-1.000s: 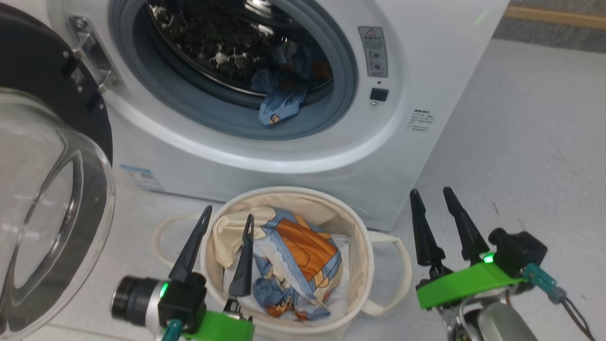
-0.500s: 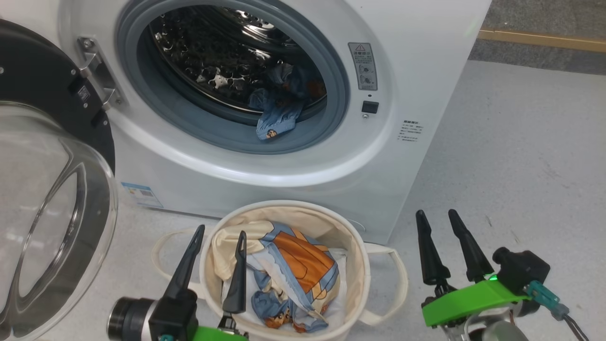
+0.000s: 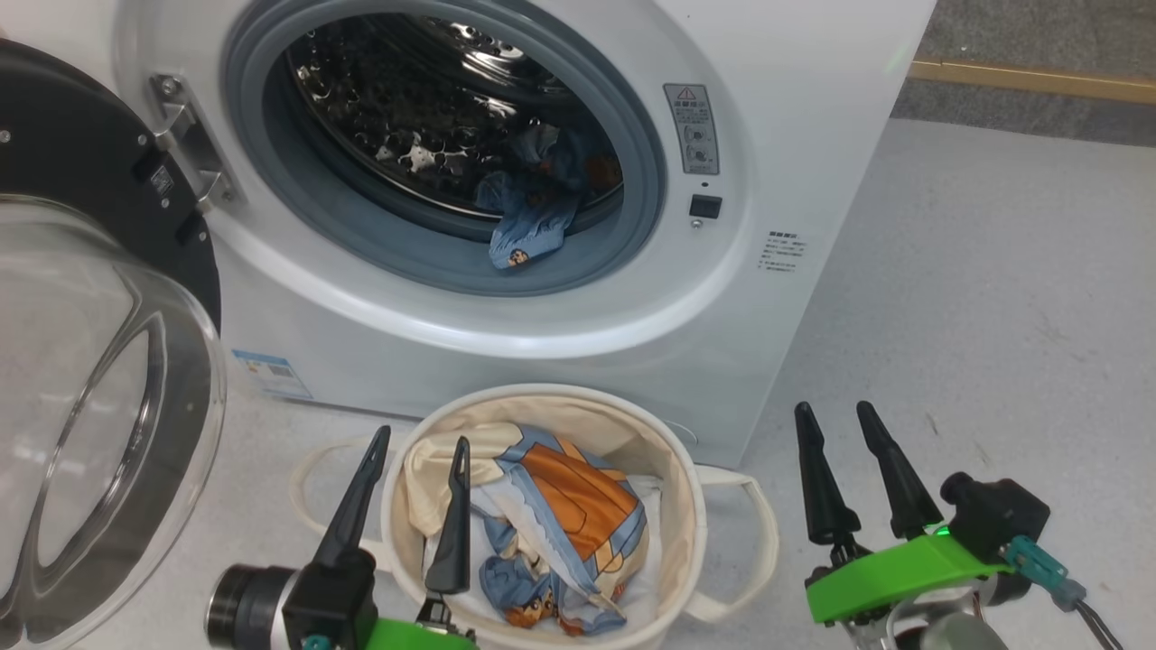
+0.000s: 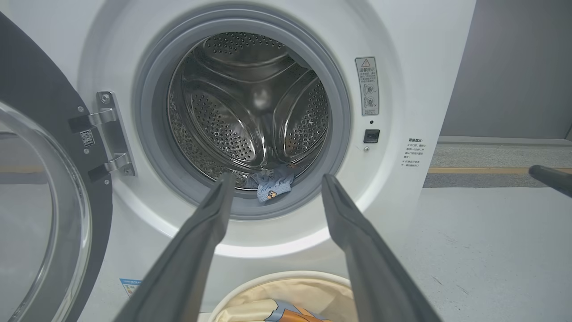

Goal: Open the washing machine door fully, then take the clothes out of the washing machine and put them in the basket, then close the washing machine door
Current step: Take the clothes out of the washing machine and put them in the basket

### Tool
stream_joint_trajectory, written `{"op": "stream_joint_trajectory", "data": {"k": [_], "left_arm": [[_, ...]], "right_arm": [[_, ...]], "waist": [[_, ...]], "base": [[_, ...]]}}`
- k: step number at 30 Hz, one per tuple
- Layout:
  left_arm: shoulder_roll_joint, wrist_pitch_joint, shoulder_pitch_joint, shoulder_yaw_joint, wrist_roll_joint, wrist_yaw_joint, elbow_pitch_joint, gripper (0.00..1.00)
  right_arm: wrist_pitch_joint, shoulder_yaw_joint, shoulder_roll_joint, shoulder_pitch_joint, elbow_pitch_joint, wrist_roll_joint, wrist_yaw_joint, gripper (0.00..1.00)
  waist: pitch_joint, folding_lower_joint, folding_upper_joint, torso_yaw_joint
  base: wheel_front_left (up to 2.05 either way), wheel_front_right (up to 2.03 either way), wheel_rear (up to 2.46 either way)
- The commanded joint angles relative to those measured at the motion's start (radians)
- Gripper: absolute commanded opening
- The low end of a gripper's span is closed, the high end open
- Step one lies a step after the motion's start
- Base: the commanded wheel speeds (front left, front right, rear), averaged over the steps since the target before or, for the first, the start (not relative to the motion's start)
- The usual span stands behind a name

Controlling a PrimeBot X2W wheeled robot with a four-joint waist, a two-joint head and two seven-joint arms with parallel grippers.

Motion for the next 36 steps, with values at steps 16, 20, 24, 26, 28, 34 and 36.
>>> {"op": "stream_joint_trajectory", "data": {"k": [16,20,24,26,28,34,36], "left_arm": [[0.048,-0.005,-0.278,0.091,0.004,-0.118,0.141,1.0],[0.087,-0.005,-0.453,0.11,-0.021,-0.19,0.22,1.0],[0.132,0.005,-0.632,0.122,-0.041,-0.237,0.321,1.0],[0.149,0.026,-0.722,0.122,-0.053,-0.253,0.367,1.0],[0.158,0.057,-0.805,0.122,-0.076,-0.265,0.414,1.0],[0.178,0.156,-1.0,0.092,-0.138,-0.283,0.561,1.0],[0.176,0.19,-1.047,0.084,-0.165,-0.285,0.615,1.0]], "right_arm": [[-0.012,0.021,0.003,-0.081,-0.082,0.006,0.001,1.0],[-0.012,0.027,0.003,-0.126,-0.097,0.022,0.001,1.0],[-0.012,0.041,0.003,-0.173,-0.12,0.048,0.001,1.0],[-0.012,0.045,0.003,-0.194,-0.127,0.057,0.001,1.0],[-0.012,0.049,0.003,-0.214,-0.131,0.065,0.001,1.0],[-0.012,0.059,0.003,-0.255,-0.148,0.098,0.001,1.0],[-0.012,0.062,0.003,-0.26,-0.151,0.101,0.001,1.0]], "waist": [[0.27,0.0,-0.0001,-0.049],[0.382,0.0,-0.0001,-0.081],[0.479,0.0,-0.0001,-0.121],[0.518,0.0,-0.0001,-0.138],[0.551,0.0,-0.0001,-0.154],[0.602,0.0,-0.0001,-0.187],[0.608,0.0,-0.0001,-0.194]], "base": [[0.0,0.0,0.0],[0.0,0.0,0.0],[0.0,0.0,0.0],[0.0,0.0,0.0],[0.0,0.0,0.0],[0.0,0.0,0.0],[0.0,0.0,0.0]]}}
